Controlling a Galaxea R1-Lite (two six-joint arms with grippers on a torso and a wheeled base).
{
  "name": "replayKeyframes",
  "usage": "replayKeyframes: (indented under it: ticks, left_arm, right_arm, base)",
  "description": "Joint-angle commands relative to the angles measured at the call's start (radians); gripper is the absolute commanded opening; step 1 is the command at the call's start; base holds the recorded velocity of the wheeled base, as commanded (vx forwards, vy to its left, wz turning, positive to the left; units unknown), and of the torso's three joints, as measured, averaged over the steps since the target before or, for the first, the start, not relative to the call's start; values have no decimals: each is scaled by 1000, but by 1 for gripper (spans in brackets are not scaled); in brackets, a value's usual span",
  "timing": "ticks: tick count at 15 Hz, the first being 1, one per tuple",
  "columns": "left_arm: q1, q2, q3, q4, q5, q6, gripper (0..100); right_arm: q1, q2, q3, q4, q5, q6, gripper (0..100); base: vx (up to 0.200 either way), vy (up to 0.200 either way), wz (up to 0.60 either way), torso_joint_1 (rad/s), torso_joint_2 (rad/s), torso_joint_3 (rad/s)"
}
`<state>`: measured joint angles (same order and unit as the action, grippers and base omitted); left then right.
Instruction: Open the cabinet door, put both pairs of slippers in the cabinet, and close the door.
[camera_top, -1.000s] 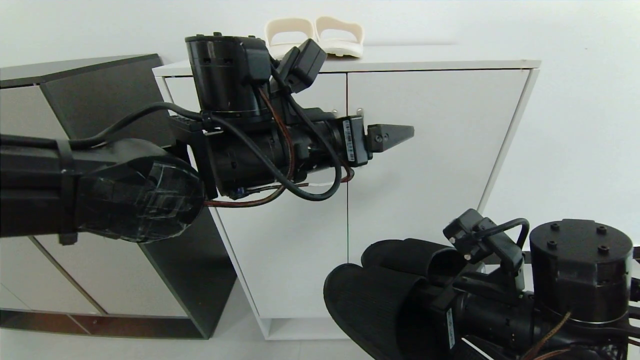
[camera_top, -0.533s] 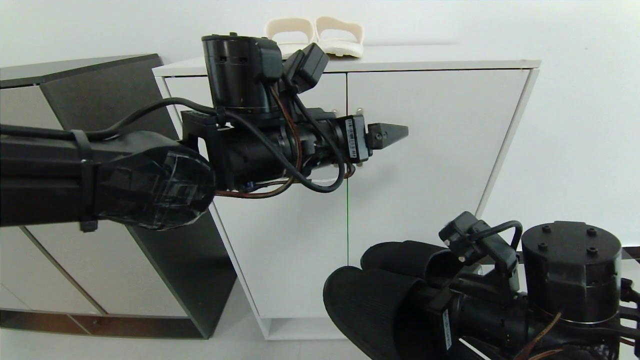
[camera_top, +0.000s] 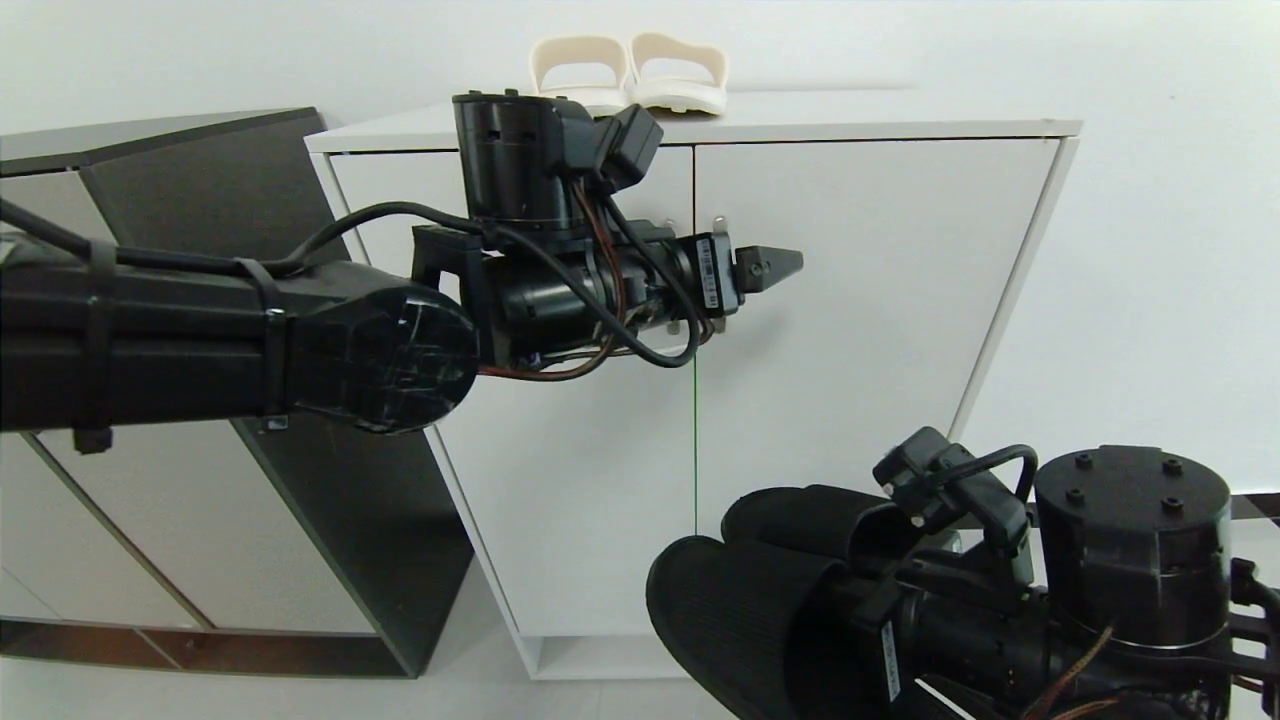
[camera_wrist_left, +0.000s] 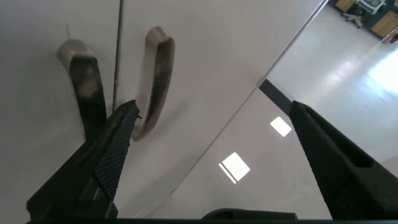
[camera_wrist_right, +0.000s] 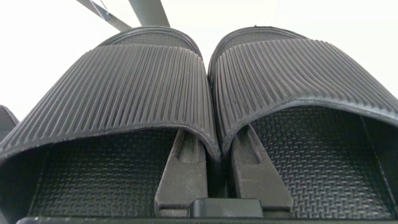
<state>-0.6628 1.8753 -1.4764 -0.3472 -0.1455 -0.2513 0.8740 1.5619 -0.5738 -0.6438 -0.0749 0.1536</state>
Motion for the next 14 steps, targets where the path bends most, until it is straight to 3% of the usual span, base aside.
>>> replayKeyframes:
  ticks: [1,9,10,14]
  left_arm:
    - [6,18,-15,-1,0,0,100]
    - [6,71,-79,-4,-9,-5,100]
    - [6,73,-82,-4,-19,-6,0]
    - [5,57,-71,-6,-26,-25,0]
  right_arm:
    - [0,3,-1,0,0,0,0]
    - [2,3,-1,1,0,0,0]
    - [2,3,0,1,0,0,0]
    - [3,-2,15,0,9,1,0]
  base:
    - [0,0,0,0,0,0]
    - [0,0,0,0,0,0]
    - [0,0,0,0,0,0]
    - [0,0,0,0,0,0]
